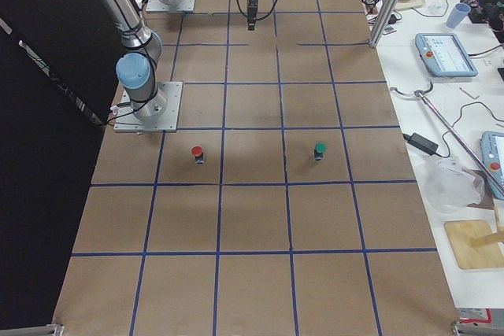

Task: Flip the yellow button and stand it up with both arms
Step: 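Move the left gripper down toward the yellow button lying on its side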

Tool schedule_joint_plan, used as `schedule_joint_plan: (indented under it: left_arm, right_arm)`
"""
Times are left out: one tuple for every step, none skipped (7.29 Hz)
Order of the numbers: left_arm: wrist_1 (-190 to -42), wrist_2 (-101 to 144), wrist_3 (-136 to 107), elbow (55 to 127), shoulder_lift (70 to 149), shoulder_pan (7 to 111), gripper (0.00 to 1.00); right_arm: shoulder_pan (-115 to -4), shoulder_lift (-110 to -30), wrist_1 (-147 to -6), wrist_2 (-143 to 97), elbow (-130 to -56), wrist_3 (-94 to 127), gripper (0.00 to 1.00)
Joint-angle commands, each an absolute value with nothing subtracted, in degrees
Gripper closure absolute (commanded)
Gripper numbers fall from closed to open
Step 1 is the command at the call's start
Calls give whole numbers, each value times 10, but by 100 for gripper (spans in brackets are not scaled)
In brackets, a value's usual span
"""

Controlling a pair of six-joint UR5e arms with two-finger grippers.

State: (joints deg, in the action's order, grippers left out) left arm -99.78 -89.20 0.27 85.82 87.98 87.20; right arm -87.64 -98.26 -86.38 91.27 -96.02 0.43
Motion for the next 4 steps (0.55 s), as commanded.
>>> schedule_joint_plan:
  left_arm:
    - [-991,-898,4,858,875,872,0]
    - [-992,-901,4,871,868,872,0]
    - [-991,-897,6,874,867,868,0]
    - [-992,-895,5,876,870,861,0]
  right_arm:
    - [-876,-979,-865,913,-960,5,0]
    - [-873,-978,-864,914,-959,3,0]
    - [-872,-980,-862,916,-959,3,0]
    - [-873,-981,-862,915,-957,3,0]
